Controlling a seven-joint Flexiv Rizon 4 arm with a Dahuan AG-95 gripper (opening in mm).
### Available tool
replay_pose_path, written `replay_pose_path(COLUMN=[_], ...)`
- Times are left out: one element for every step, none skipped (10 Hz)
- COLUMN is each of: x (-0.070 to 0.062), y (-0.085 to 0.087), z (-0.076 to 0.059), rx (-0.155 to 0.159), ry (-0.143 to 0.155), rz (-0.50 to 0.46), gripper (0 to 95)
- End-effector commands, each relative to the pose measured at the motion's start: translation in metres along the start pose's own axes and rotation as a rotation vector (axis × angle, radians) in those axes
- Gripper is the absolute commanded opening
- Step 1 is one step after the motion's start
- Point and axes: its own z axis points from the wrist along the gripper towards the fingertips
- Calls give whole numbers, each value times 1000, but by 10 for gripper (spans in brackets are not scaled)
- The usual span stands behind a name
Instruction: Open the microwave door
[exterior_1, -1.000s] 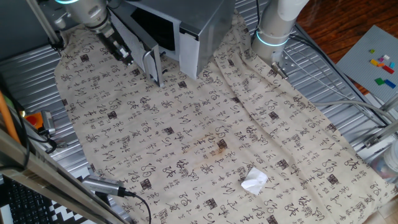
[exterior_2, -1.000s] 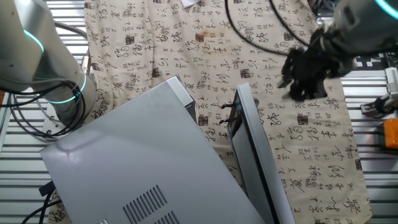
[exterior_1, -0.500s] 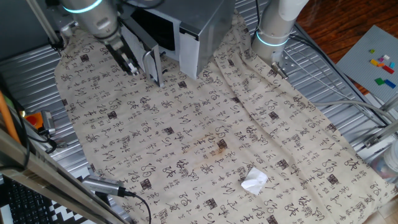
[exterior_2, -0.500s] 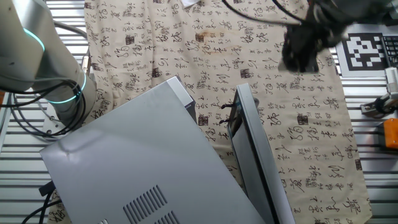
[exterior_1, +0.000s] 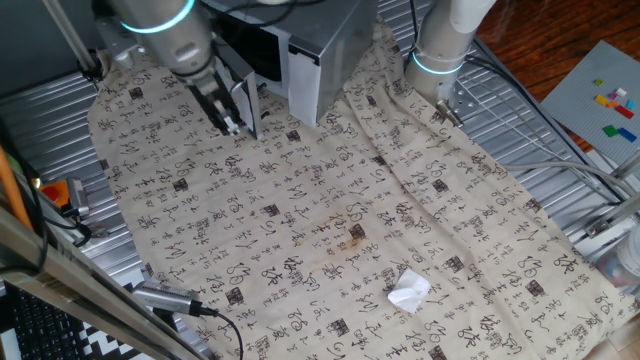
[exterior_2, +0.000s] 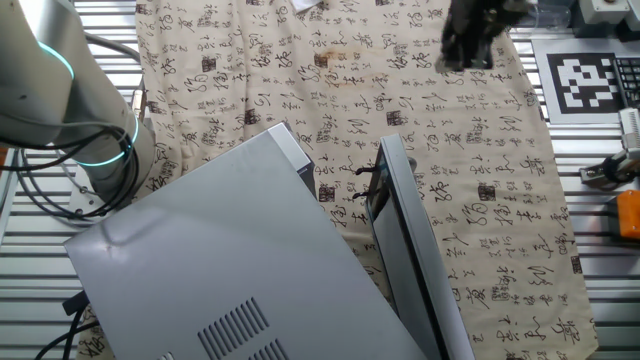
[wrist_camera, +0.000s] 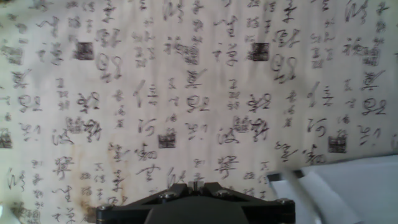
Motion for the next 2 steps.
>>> replay_pose_path(x=[-2,-1], y=[5,5], z=[0,0], rx=[-4,-5], ry=[9,10], rz=[-1,-7], gripper=[0,0])
